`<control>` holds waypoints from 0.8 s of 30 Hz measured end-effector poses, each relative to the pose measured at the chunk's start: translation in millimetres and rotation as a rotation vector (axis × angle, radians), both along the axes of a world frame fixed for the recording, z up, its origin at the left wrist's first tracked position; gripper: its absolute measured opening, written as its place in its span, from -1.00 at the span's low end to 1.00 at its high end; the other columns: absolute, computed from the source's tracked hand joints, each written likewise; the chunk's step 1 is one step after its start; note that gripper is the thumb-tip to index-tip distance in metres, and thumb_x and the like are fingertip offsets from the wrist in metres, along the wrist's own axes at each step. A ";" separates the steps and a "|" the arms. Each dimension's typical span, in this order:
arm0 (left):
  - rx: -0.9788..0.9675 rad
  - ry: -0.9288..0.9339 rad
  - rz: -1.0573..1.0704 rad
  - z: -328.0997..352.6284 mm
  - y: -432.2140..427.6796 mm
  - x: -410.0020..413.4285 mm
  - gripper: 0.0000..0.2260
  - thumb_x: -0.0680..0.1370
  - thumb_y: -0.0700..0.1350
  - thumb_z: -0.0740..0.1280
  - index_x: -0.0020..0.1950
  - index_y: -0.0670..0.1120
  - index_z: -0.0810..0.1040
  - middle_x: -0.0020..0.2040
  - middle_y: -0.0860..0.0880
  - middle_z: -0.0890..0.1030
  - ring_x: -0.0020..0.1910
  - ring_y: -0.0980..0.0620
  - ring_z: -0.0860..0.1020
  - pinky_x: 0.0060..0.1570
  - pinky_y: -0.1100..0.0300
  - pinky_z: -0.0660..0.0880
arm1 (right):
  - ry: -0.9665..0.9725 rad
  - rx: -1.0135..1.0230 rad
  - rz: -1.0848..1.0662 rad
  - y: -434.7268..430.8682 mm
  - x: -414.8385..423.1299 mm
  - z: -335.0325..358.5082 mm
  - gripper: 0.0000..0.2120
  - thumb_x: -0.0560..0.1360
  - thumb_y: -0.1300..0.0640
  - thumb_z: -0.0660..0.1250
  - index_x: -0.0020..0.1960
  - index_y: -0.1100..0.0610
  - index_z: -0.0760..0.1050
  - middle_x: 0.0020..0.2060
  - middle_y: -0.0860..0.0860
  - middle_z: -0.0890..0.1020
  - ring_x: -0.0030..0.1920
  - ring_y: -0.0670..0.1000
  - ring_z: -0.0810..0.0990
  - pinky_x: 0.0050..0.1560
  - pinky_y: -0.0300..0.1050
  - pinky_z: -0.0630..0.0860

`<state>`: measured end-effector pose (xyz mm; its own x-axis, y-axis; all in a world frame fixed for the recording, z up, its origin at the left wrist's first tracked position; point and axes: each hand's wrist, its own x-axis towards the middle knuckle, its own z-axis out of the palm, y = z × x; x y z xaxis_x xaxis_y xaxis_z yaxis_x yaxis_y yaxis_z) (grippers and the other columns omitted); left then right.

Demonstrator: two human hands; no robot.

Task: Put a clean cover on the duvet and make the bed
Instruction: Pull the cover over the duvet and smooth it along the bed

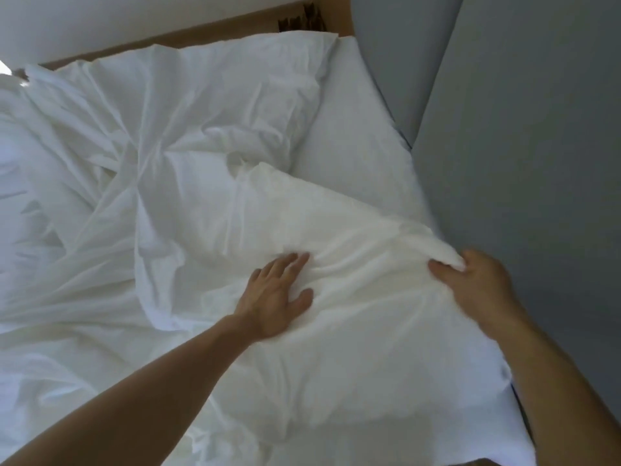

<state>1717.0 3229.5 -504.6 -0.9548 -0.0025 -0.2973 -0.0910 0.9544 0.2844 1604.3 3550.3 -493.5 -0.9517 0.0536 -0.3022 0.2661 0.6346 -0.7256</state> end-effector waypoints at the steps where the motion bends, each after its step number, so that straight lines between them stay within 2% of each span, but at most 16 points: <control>1: -0.035 0.055 -0.019 0.9 3.8 -2.9 -0.33 0.53 0.33 -0.07 0.62 0.11 0.08 0.57 0.00 0.23 0.53 -0.02 0.19 0.46 0.01 0.17 | -0.027 0.051 -0.031 9.7 -0.6 -10.5 -0.76 0.47 0.02 0.48 -0.15 0.19 0.56 -0.24 0.16 0.64 -0.22 0.16 0.59 -0.17 0.03 0.50; 2: -0.095 0.055 -0.044 1.2 6.4 -4.8 -0.33 0.53 0.31 -0.10 0.61 0.09 0.11 0.56 -0.01 0.27 0.53 -0.04 0.22 0.45 0.01 0.18 | -0.096 0.137 -0.038 16.2 3.7 -27.7 -0.74 0.48 -0.01 0.46 -0.10 0.20 0.58 -0.19 0.17 0.66 -0.18 0.17 0.63 -0.13 0.03 0.54; 5: -0.259 -0.167 -0.039 -9.2 5.2 8.5 -0.20 0.41 0.31 -0.29 0.62 0.08 0.04 0.60 0.00 0.17 0.58 -0.06 0.10 0.49 -0.06 0.09 | -0.287 0.324 0.038 16.1 25.6 -83.4 -0.64 0.55 -0.12 0.32 0.02 0.20 0.55 -0.01 0.23 0.67 -0.02 0.23 0.64 -0.02 0.03 0.54; 8: -0.291 -0.221 0.053 -17.4 -11.5 40.5 -0.18 0.40 0.30 -0.34 0.63 0.04 0.00 0.63 -0.02 0.08 0.60 -0.05 -0.01 0.53 -0.06 -0.02 | -0.262 0.455 0.052 0.9 29.0 -89.1 -0.62 0.59 -0.12 0.25 0.10 0.21 0.47 0.06 0.26 0.62 0.07 0.27 0.59 -0.07 0.02 0.42; 11: -0.274 -0.032 0.105 -18.2 -32.6 83.2 -0.31 0.55 0.28 -0.17 0.61 -0.01 0.15 0.60 -0.07 0.20 0.60 -0.10 0.07 0.54 -0.08 -0.04 | -0.037 0.571 0.101 -9.4 36.3 -83.8 -0.53 0.47 -0.01 0.45 0.19 0.29 0.45 0.15 0.34 0.53 0.15 0.34 0.51 0.13 0.19 0.45; 13: -0.283 0.056 0.132 -19.7 -40.4 109.6 -0.37 0.60 0.26 -0.05 0.59 -0.04 0.22 0.57 -0.10 0.27 0.58 -0.13 0.14 0.51 -0.08 -0.04 | 0.186 0.599 0.285 -27.5 51.9 -77.0 -0.44 0.39 0.03 0.51 0.26 0.30 0.45 0.21 0.33 0.49 0.21 0.35 0.46 0.20 0.28 0.39; 16: -0.281 0.163 0.213 -17.2 -43.6 138.1 -0.37 0.60 0.26 0.03 0.59 -0.05 0.19 0.57 -0.12 0.25 0.57 -0.12 0.12 0.48 -0.14 0.01 | 0.443 0.439 0.654 -74.4 90.5 -62.0 -0.47 0.46 -0.13 0.35 0.31 0.17 0.50 0.26 0.17 0.53 0.29 0.24 0.47 0.31 0.24 0.30; 19: -0.297 0.240 0.343 -12.0 -48.3 163.8 -0.32 0.54 0.28 0.11 0.57 -0.06 0.19 0.56 -0.16 0.26 0.55 -0.17 0.15 0.43 -0.23 0.10 | 0.376 0.388 0.910 -102.7 126.8 -71.8 -0.32 0.39 -0.36 0.19 0.35 0.05 0.48 0.32 0.04 0.52 0.35 0.11 0.46 0.39 0.10 0.16; 21: -0.294 0.201 0.463 -18.7 -57.2 187.0 -0.25 0.49 0.33 0.13 0.57 -0.07 0.17 0.57 -0.17 0.22 0.56 -0.21 0.12 0.43 -0.28 0.09 | 0.279 0.442 0.946 -104.5 146.0 -88.6 -0.15 0.34 -0.46 0.18 0.49 -0.01 0.30 0.45 0.01 0.39 0.46 0.04 0.28 0.45 0.06 0.02; 24: -0.299 -0.002 0.600 -39.8 -75.1 225.5 -0.04 0.35 0.47 0.12 0.61 -0.01 0.00 0.62 -0.14 0.00 0.59 -0.21 -0.08 0.42 -0.37 -0.01 | 0.251 0.508 0.979 -102.5 165.1 -109.4 0.02 0.32 -0.52 0.15 0.60 -0.10 -0.15 0.59 -0.06 0.08 0.55 -0.03 0.00 0.50 0.09 -0.15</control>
